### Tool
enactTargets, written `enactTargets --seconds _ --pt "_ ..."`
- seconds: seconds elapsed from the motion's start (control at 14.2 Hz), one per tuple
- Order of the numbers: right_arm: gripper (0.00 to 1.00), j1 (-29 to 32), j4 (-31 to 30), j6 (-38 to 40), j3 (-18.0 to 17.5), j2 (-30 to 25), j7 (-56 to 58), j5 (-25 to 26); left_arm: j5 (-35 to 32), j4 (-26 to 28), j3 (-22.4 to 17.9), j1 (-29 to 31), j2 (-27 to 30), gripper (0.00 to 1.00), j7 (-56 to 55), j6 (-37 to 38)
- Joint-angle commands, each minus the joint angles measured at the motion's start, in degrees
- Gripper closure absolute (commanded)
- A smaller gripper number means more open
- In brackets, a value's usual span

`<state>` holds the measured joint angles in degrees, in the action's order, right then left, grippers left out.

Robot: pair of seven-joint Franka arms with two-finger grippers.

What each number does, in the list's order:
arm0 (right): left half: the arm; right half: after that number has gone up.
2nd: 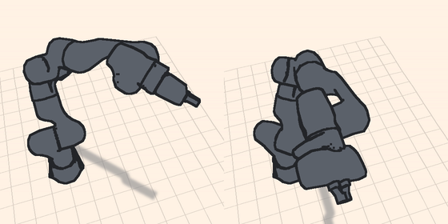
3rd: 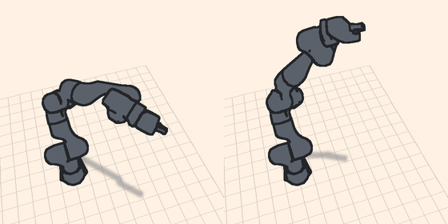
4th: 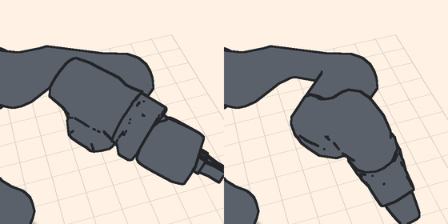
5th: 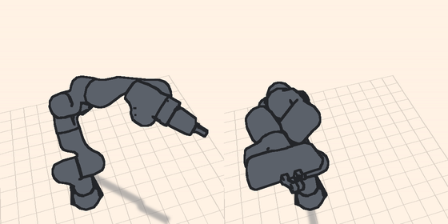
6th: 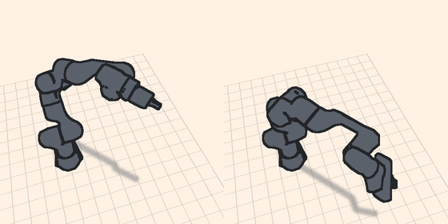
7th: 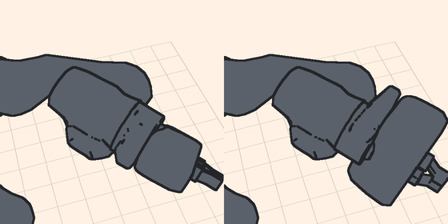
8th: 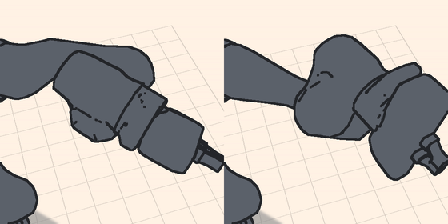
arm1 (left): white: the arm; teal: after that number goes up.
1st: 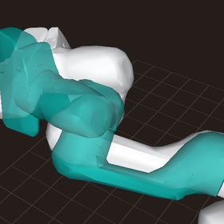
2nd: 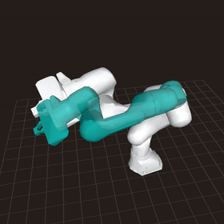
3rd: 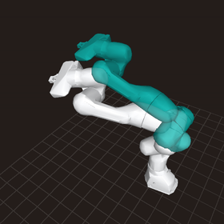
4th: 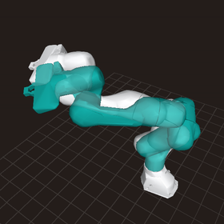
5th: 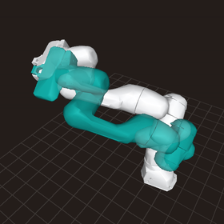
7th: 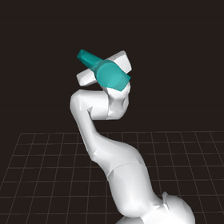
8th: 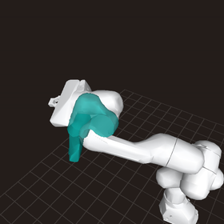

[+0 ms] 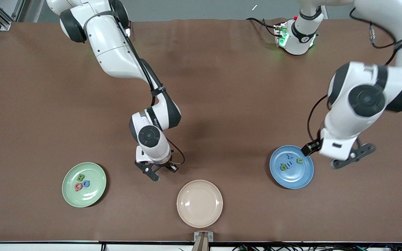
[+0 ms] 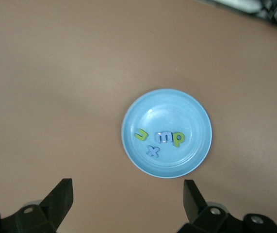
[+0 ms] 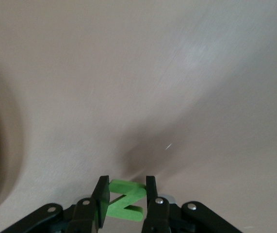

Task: Sort upper and lower case letters into plates
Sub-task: 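Place the green Z on the green plate while the left gripper withdraws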

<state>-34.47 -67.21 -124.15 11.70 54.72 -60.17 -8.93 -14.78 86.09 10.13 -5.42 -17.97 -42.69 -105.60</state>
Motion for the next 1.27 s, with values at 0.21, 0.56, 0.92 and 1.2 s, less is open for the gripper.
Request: enactTargets --seconds 0.21,0.56,0.92,1.2 --pt "0.96 8.71 0.59 11.73 2.43 -4.79 26.36 0.06 1.34 -1.53 -0.28 0.59 9.6 0.0 12.61 12.51" --pt "0.93 17.23 0.15 13.05 5.61 -5.5 54.4 -0.73 12.23 2.32 0.95 9.01 17.6 0.0 26.48 19.63" --pt "0.92 21.11 0.15 12.88 5.44 -5.42 62.8 -0.91 12.32 7.42 -1.25 8.59 23.15 0.0 31.27 20.0" --pt "0.0 20.76 0.15 12.27 5.44 -5.42 61.93 -0.82 12.41 7.78 -4.94 4.28 23.24 0.0 31.27 18.34"
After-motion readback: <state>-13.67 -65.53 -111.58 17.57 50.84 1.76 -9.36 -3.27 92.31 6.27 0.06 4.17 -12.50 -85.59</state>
